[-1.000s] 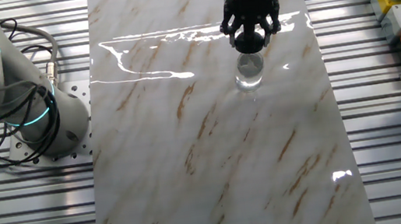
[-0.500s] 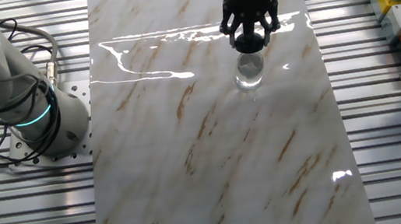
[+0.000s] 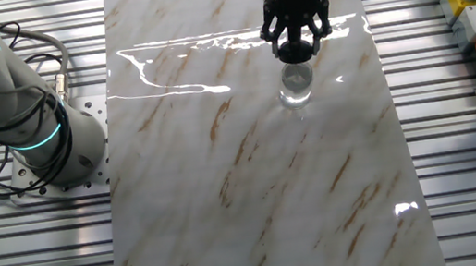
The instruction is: Unscrew the lid from the jar
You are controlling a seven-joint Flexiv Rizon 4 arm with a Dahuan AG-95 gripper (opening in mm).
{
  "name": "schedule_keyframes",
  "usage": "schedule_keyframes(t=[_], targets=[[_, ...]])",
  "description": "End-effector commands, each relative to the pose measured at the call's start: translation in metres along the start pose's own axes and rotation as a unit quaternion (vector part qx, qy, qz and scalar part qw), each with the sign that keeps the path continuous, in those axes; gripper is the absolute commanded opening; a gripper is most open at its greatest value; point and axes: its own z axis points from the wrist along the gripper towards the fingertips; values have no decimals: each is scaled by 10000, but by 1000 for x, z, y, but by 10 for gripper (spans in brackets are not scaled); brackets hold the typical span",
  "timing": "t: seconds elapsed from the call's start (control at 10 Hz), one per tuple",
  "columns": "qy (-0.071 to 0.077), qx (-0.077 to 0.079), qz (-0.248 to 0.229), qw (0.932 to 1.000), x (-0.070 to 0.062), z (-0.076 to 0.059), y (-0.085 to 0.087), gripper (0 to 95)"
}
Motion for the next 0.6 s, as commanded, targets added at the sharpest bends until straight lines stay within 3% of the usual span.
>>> schedule_keyframes(t=[0.1, 0.6], targets=[[4, 23, -23, 10000, 1, 0, 1, 0], [174, 124, -94, 9997, 1, 0, 1, 0]])
